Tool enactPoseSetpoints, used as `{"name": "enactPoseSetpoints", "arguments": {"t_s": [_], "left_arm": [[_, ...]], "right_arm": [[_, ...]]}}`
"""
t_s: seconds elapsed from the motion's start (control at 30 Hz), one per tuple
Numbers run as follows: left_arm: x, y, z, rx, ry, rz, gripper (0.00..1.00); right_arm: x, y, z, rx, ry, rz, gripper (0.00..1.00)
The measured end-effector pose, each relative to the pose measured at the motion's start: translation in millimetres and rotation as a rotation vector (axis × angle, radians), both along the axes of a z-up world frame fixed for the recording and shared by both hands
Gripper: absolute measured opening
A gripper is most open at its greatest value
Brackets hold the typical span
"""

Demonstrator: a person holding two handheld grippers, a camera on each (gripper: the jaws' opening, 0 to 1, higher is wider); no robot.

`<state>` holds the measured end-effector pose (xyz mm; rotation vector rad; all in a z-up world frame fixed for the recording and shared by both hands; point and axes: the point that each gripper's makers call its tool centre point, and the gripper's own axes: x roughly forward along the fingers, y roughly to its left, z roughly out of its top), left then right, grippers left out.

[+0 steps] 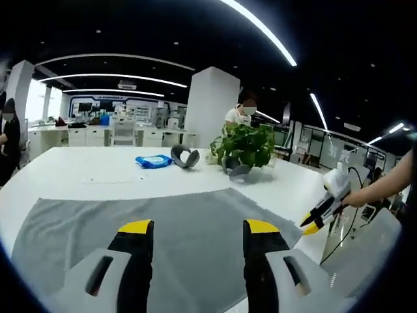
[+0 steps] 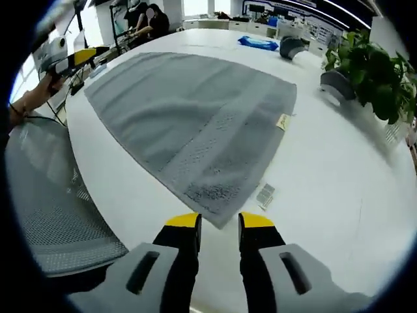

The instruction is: Fold the towel on the table until its edges align and the towel forms a compact rectangular stack.

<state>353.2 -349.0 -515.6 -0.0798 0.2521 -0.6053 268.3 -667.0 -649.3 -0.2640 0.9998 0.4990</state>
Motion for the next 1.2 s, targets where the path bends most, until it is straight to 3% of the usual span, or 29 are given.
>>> {"name": "enactPoseSetpoints", "arguments": {"t_s": [0.13,0.4,0.57,0.6,0.7,0.8,0.93,1.03,1.2], "left_arm": [[-4.7,-5.1,-4.4,0.003,0.021,-0.020,0.57],[-9.4,-17.4,-4.6,0.030,0.004,-0.069,0.57],[-10.0,-23.0,-1.3,0.025,-0.006,-0.084,0.57],[-10.7,-23.2,-0.7,0.036,-0.017,-0.083,0.58],[-13.7,-26.9,-1.5,0.060,-0.035,-0.102,0.57],[-17.5,-38.6,-1.2,0.092,-0.059,-0.150,0.56],[-30.5,-56.3,-4.3,0.175,-0.099,-0.241,0.51],[-44.7,-75.5,-7.5,0.215,-0.122,-0.332,0.47],[-68.2,-99.6,-12.1,0.295,-0.183,-0.463,0.40]], "right_arm": [[5.0,0.4,-3.4,0.024,0.004,-0.059,0.22],[2.6,-3.2,-9.3,0.022,0.021,-0.112,0.20],[2.2,4.7,-8.5,0.066,0.017,-0.115,0.06],[2.4,4.4,-5.4,0.064,0.004,-0.118,0.02],[10.2,17.3,22.9,0.167,-0.064,-0.152,0.02],[12.3,27.5,45.8,0.246,-0.094,-0.165,0.01],[12.6,39.7,65.5,0.317,-0.110,-0.189,0.01],[16.8,57.3,83.2,0.427,-0.127,-0.211,0.01],[17.4,88.3,103.7,0.556,-0.100,-0.212,0.01]]}}
